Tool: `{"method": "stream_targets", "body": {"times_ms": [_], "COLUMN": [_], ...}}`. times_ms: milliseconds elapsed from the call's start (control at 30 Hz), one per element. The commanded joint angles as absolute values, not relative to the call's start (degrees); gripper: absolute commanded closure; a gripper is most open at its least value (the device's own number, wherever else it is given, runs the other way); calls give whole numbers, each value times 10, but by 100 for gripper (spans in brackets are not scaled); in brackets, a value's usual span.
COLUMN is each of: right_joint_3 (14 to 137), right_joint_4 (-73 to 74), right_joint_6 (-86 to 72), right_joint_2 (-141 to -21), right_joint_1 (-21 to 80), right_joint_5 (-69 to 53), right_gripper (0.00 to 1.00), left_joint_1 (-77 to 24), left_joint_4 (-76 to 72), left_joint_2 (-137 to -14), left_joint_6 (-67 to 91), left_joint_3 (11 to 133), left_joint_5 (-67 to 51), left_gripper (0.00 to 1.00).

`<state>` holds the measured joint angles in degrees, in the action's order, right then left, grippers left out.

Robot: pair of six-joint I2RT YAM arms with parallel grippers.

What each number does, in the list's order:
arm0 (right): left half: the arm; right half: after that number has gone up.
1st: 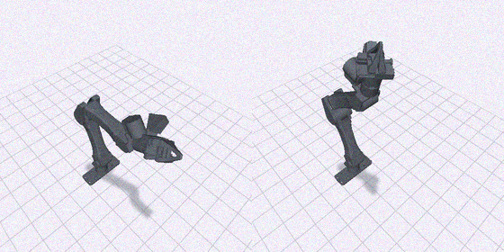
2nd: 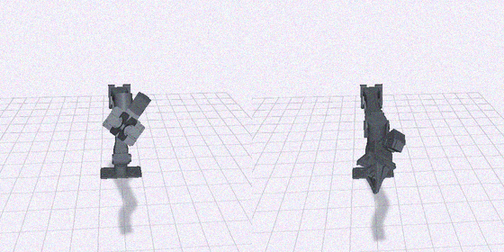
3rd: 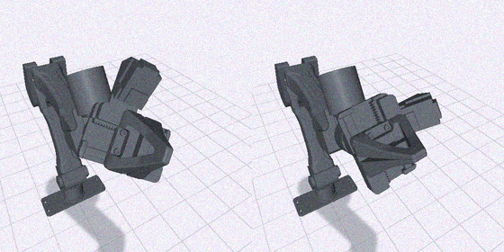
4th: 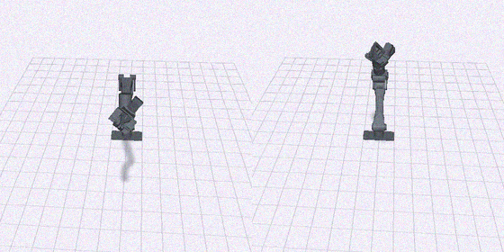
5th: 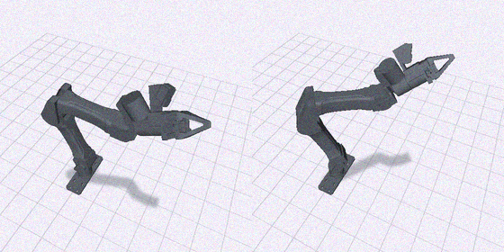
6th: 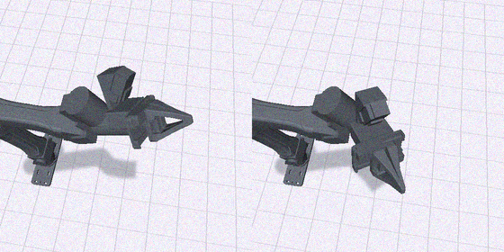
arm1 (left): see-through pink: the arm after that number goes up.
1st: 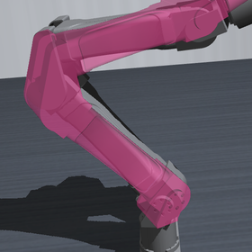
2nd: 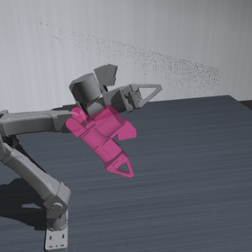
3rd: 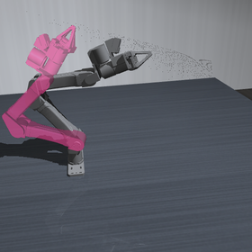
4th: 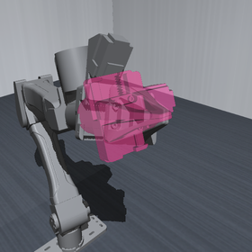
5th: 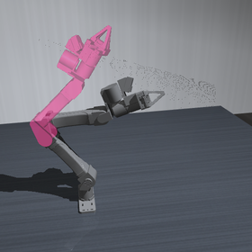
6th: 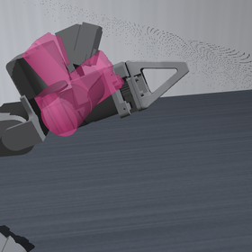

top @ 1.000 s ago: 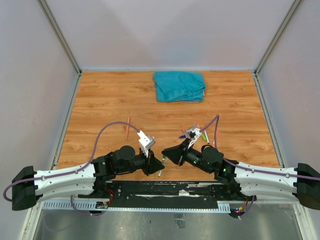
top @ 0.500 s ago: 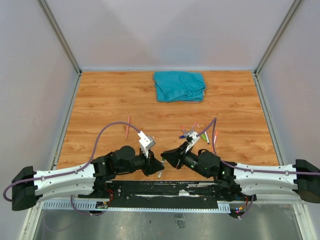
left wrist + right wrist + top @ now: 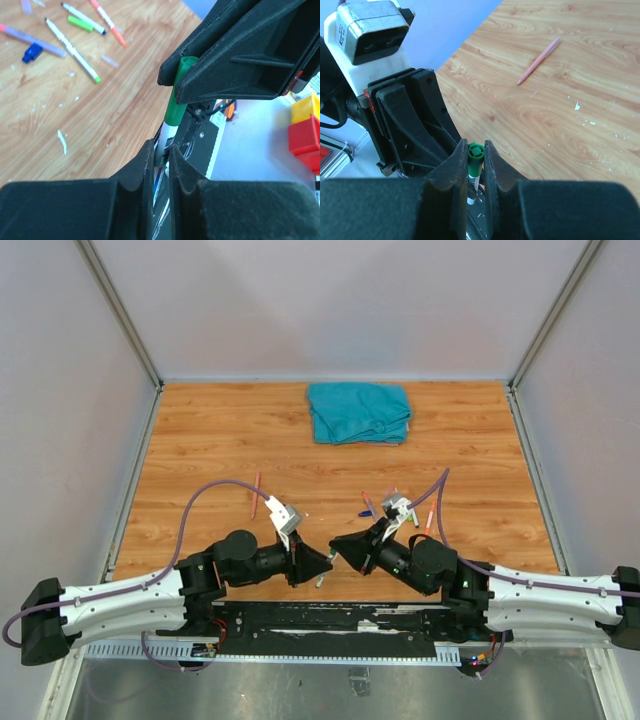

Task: Insert the pens into the pen caps
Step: Press the pen cap onto the pen.

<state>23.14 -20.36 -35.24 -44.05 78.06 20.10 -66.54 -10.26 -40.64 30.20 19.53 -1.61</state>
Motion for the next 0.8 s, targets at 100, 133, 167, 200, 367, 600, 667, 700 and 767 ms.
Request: {"method": "stream_targets", "body": {"times_ms": [100, 133, 167, 200, 367, 600, 667, 700, 767], "right_joint_3": [298, 310, 324, 336, 386, 390, 379, 375, 367], "right_joint_4": [-21, -23, -25, -27, -39, -34, -27, -22, -12], "right_joint_6": [-268, -256, -246, -232, -188, -177, -181, -182, -182], "right_joint_2": [-450, -454, -457, -460, -468, -445, -429, -422, -400], "right_joint_1": [782, 778, 775, 772, 759, 754, 752, 750, 743], "right_joint_5": [183, 187, 192, 196, 210, 230, 236, 237, 238], "right_gripper": [89, 88, 87, 85, 62, 42, 42, 41, 41], "left_joint_1": [-644, -644, -644, -644, -644, -644, -644, -644, -644], "left_joint_4": [-282, -279, -275, -271, -252, -226, -220, -215, -196], "left_joint_2": [-385, -386, -389, -390, -391, -375, -367, -362, -353], "left_joint_6": [306, 305, 301, 298, 287, 280, 272, 265, 243], "left_joint_3": [226, 223, 223, 222, 220, 212, 209, 209, 210], "left_joint_5": [39, 35, 31, 28, 24, 33, 31, 30, 34], "left_gripper": [99, 99, 100, 99, 99, 100, 99, 99, 99]}}
